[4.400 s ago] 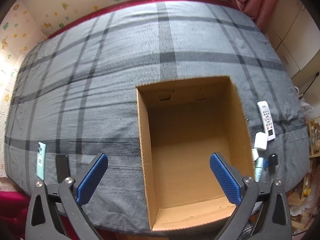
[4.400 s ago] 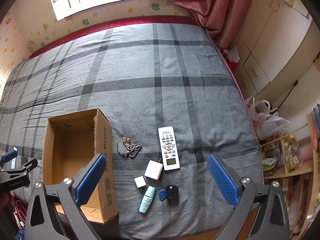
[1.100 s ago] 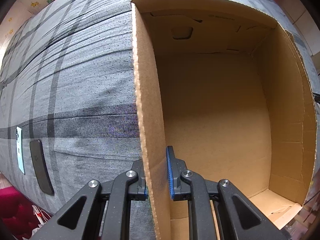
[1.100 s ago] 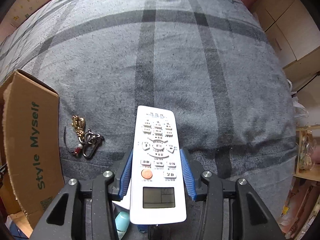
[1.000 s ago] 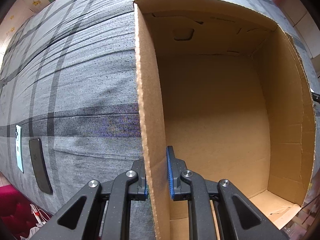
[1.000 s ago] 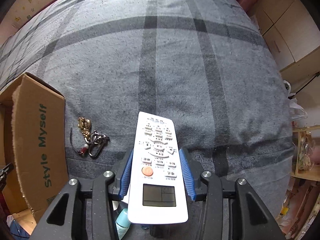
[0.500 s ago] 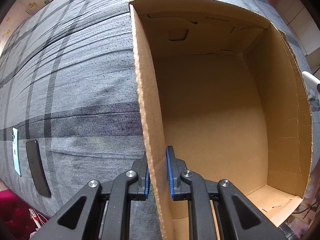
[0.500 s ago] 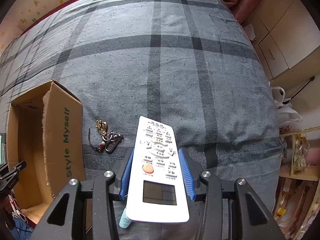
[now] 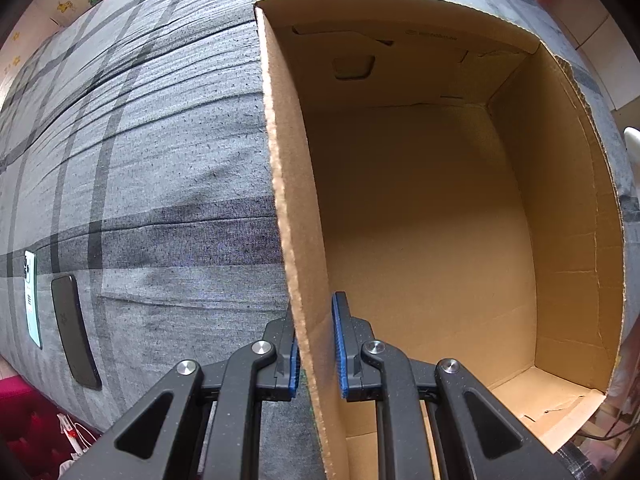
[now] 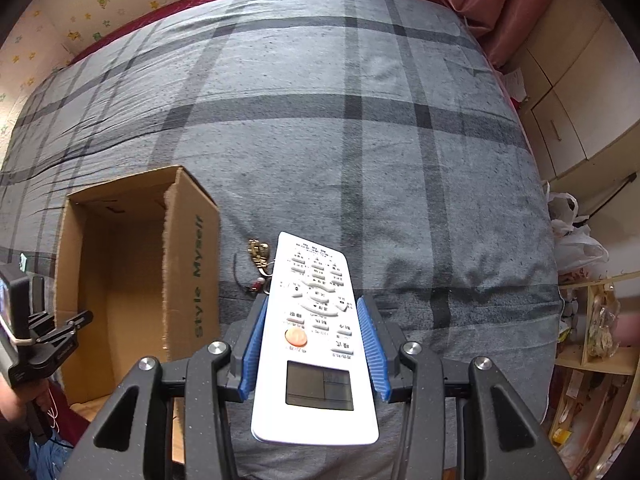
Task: Organize rigid objects
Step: 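Lift the remote and carry it over the box with the right gripper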
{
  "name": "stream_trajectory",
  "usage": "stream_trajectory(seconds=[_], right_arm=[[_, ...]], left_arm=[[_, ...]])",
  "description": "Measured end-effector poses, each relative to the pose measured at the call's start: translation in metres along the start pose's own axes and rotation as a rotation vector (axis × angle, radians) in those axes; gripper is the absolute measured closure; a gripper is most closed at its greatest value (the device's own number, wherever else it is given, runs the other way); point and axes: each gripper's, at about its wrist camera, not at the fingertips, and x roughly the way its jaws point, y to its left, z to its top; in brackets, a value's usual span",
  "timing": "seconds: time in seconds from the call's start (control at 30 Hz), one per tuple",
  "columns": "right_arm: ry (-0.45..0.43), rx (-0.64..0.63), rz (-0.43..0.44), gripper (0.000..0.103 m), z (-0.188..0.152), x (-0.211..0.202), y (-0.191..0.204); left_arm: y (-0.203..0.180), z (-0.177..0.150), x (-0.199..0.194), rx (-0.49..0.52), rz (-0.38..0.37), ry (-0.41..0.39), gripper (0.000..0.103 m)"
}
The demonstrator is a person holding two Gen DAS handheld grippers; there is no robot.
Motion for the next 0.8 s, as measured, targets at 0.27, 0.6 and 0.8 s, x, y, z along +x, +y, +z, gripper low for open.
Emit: stream_trajectory(seconds=[0.27,0.6,0.8], right_arm=[[-0.024,-0.085,0.076,0.056,0.007,-0.02,0.045],[-0.01,-0.187,0.153,0.056,0.007,-0.018,0.101],[0.0,-0.26,0.173,0.056,0.008,-0.009,0.13]], left_arm=[[0.002,-0.001,-0.001,-0.013,-0.006,-0.005,0.089],[0.003,-0.004,-0.001,-0.034,-0.01,-0.019,0.088],[0.003,-0.008,-0.002,-0.058,-0.015,-0.044,0.089]])
